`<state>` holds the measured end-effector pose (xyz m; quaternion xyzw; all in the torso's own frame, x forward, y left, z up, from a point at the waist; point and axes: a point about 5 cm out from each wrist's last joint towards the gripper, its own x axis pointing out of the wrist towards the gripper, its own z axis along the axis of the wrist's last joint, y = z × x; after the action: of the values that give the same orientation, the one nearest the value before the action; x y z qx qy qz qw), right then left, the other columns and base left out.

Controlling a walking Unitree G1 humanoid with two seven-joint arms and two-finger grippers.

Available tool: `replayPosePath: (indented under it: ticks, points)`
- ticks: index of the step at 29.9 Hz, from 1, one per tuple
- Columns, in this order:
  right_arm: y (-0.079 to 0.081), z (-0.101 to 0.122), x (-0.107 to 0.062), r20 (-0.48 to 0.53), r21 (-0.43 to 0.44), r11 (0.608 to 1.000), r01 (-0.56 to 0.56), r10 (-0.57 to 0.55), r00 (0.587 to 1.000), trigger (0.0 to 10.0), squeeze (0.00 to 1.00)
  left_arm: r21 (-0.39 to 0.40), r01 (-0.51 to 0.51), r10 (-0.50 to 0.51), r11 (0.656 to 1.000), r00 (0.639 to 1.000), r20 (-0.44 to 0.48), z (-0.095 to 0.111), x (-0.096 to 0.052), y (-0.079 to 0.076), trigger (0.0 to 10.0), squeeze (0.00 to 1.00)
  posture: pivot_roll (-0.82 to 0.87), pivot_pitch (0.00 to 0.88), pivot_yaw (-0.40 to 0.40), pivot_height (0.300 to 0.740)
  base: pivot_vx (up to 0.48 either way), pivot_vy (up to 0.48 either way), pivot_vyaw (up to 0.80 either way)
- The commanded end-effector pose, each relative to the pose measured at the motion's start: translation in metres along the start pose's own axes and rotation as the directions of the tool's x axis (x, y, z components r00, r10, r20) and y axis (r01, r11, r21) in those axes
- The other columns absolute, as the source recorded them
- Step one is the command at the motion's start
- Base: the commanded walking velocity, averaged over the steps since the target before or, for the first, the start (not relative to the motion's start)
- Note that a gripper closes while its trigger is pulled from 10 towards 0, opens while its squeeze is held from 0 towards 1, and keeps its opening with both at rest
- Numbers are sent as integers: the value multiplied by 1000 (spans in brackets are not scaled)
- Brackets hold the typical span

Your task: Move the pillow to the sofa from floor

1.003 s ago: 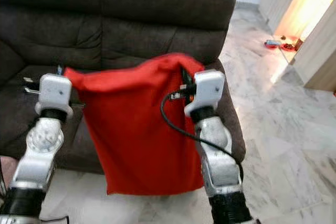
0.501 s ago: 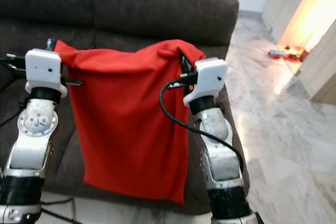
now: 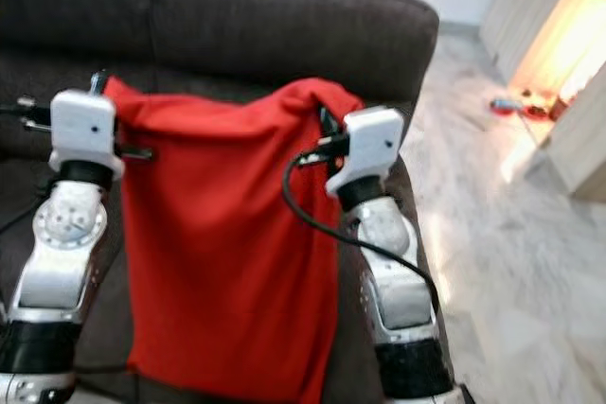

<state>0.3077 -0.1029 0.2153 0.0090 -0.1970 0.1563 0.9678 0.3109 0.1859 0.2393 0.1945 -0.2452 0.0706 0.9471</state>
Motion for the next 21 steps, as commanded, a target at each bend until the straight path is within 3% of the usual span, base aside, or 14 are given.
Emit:
replayPosePath:
  ticks: [1, 11, 21]
  points:
    - [-5, 10, 0, 36, -26, 1000, -3, 4, 999, 10000, 0, -16, 32, -31, 999, 997, 69, 14, 1, -8, 10000, 0, 122, 0, -83, 726, 349, 0, 0]
    - [-5, -23, -14, -160, -82, 995, -64, 50, 986, 10000, 0, 8, 165, -164, 986, 985, -53, -12, -17, -29, 10000, 0, 115, 0, -85, 726, 61, 0, 0]
    - [0, -33, -19, -217, -95, 989, -118, 95, 971, 10000, 0, 35, 255, -250, 966, 963, -102, -22, -30, -42, 10000, 0, 117, 0, -87, 726, 0, 0, 0]
